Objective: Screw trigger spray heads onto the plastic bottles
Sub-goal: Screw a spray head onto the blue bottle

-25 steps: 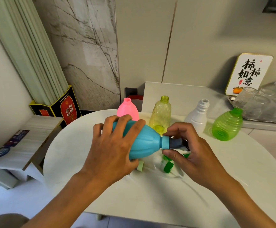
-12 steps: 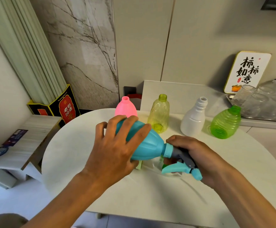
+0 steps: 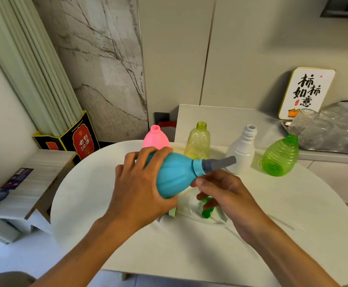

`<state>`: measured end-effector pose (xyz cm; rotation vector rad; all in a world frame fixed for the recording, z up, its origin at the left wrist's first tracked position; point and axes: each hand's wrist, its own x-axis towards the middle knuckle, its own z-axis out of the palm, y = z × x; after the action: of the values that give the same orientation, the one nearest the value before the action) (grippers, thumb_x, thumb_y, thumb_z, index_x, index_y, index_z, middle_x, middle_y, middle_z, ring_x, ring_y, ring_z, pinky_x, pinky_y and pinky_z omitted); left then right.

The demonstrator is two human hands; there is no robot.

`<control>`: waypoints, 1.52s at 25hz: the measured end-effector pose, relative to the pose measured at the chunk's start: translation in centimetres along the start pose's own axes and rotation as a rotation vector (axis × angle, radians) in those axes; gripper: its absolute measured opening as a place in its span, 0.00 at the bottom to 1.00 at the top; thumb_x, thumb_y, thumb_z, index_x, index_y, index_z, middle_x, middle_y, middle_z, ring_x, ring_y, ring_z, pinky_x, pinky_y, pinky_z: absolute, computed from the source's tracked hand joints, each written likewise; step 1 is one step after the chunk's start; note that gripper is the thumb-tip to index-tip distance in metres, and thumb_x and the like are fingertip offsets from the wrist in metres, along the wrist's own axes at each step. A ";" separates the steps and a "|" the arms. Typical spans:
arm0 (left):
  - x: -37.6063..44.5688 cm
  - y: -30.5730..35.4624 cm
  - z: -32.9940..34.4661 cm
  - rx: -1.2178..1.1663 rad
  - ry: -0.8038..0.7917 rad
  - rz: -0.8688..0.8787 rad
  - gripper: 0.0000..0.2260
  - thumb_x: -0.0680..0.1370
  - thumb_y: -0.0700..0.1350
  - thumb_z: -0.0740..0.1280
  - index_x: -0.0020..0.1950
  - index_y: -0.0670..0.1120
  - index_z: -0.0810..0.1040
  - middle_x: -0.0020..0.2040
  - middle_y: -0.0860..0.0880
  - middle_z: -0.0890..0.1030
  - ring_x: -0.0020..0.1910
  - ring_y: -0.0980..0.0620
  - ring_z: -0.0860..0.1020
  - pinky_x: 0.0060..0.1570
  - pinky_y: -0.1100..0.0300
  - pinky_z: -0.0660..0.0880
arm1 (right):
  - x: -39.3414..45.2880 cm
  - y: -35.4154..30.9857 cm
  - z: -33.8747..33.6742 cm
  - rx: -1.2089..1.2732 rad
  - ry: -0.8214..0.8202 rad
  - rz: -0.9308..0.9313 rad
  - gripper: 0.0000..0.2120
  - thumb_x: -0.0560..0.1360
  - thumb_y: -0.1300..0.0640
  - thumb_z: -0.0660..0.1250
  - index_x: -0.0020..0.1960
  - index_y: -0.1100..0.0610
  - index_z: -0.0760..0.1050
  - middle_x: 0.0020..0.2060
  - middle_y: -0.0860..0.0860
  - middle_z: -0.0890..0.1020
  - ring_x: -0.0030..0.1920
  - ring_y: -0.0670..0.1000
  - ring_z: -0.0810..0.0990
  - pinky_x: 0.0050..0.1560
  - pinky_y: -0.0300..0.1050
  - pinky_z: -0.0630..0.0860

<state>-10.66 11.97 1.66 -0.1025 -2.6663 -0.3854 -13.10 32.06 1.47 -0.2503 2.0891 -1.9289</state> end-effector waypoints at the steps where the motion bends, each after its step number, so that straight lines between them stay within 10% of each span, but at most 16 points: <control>1: 0.0 0.0 0.1 -0.015 -0.006 -0.027 0.41 0.58 0.61 0.72 0.69 0.58 0.65 0.63 0.53 0.72 0.57 0.47 0.70 0.48 0.50 0.72 | -0.1 -0.3 -0.3 -0.150 -0.010 0.001 0.07 0.74 0.48 0.72 0.46 0.51 0.84 0.40 0.49 0.87 0.36 0.47 0.81 0.38 0.46 0.77; 5: -0.1 -1.0 0.0 0.030 -0.028 -0.067 0.41 0.57 0.61 0.72 0.68 0.59 0.64 0.62 0.53 0.73 0.58 0.46 0.70 0.48 0.49 0.70 | -0.5 -1.9 -2.9 -0.397 0.015 -0.264 0.14 0.72 0.45 0.72 0.37 0.54 0.80 0.29 0.50 0.83 0.27 0.45 0.76 0.30 0.41 0.73; 8: -0.1 -1.1 0.0 0.075 -0.021 -0.024 0.40 0.58 0.59 0.74 0.68 0.58 0.65 0.62 0.53 0.73 0.58 0.45 0.70 0.47 0.49 0.70 | -0.4 -2.5 -3.8 -0.568 0.240 -0.553 0.11 0.72 0.45 0.73 0.51 0.47 0.78 0.45 0.43 0.83 0.43 0.43 0.80 0.38 0.30 0.73; 17: -0.5 -0.8 0.6 0.172 0.002 0.180 0.40 0.58 0.57 0.77 0.69 0.54 0.68 0.65 0.48 0.74 0.61 0.42 0.72 0.50 0.46 0.71 | 0.2 -0.9 -2.6 -0.187 0.071 -0.120 0.11 0.74 0.53 0.74 0.55 0.48 0.77 0.32 0.54 0.87 0.30 0.51 0.84 0.29 0.41 0.76; 21: -0.4 0.2 -0.1 -0.378 -0.225 -0.012 0.37 0.58 0.60 0.76 0.63 0.65 0.66 0.57 0.68 0.74 0.54 0.60 0.76 0.47 0.59 0.76 | 0.8 -1.8 -3.9 0.274 -0.012 0.028 0.19 0.76 0.44 0.65 0.48 0.59 0.83 0.33 0.58 0.83 0.31 0.55 0.80 0.28 0.45 0.76; 26: -0.6 1.2 -0.3 -1.335 -0.777 -0.311 0.20 0.65 0.53 0.75 0.57 0.63 0.80 0.55 0.52 0.84 0.55 0.52 0.82 0.51 0.56 0.80 | 0.8 -0.7 -3.0 0.550 -0.241 -0.031 0.20 0.73 0.51 0.69 0.62 0.60 0.79 0.59 0.59 0.82 0.57 0.58 0.79 0.57 0.53 0.76; 33: -1.8 3.1 0.7 -1.095 -0.515 -0.262 0.32 0.60 0.51 0.83 0.59 0.65 0.74 0.55 0.58 0.82 0.53 0.56 0.81 0.49 0.52 0.82 | 0.9 0.2 -1.0 0.549 -0.008 -0.101 0.21 0.68 0.48 0.77 0.55 0.59 0.83 0.52 0.59 0.86 0.54 0.57 0.83 0.52 0.48 0.80; 38: -1.2 2.0 -0.5 -1.359 -0.830 -0.195 0.26 0.65 0.45 0.77 0.62 0.56 0.78 0.56 0.50 0.83 0.57 0.49 0.81 0.51 0.55 0.78 | 1.0 -0.8 -2.1 0.621 -0.317 -0.121 0.24 0.72 0.48 0.74 0.63 0.60 0.79 0.60 0.60 0.83 0.62 0.56 0.80 0.61 0.52 0.77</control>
<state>-9.06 13.77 2.11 -0.4778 -2.5059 -2.5764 -14.79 33.70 2.33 -0.5064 1.2320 -2.3143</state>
